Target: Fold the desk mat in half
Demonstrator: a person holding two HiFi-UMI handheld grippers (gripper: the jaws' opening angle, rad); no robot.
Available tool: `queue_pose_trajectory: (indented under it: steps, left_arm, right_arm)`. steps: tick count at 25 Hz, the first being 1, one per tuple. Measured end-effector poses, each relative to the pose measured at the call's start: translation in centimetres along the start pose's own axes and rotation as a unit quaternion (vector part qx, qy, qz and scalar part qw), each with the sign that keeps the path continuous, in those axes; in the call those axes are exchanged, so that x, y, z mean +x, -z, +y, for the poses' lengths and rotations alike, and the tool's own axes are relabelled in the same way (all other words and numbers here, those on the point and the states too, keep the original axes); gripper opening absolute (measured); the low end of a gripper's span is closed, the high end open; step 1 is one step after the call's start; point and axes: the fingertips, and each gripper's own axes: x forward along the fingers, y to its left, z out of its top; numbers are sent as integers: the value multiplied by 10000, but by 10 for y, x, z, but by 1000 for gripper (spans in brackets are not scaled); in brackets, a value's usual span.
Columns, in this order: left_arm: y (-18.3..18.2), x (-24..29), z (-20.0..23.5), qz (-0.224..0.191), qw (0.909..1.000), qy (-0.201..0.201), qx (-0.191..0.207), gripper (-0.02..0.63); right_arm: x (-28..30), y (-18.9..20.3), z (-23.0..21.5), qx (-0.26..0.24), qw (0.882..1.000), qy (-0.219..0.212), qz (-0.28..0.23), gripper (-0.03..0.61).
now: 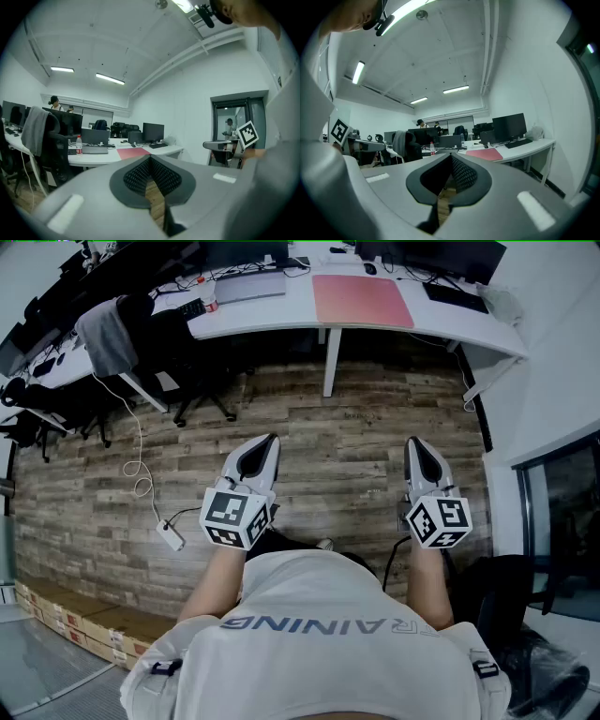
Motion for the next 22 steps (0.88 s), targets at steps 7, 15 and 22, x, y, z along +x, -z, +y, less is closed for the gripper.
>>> queue_pose_trajectory:
  steps: [7,15,22]
  left_arm:
    - [1,9,-17,48,10000,9,-28,-2]
    - [5,6,-26,83,9999,-62,-54,-2]
    - [6,4,-24,197,9997,-134,-56,-2]
  right_arm:
    - [-8,1,-16,21,10000,-68,64,14]
    - [-13,4,-26,204,9998,-65,-48,15]
    - [-11,9,-29,592,9980,-145,-180,17]
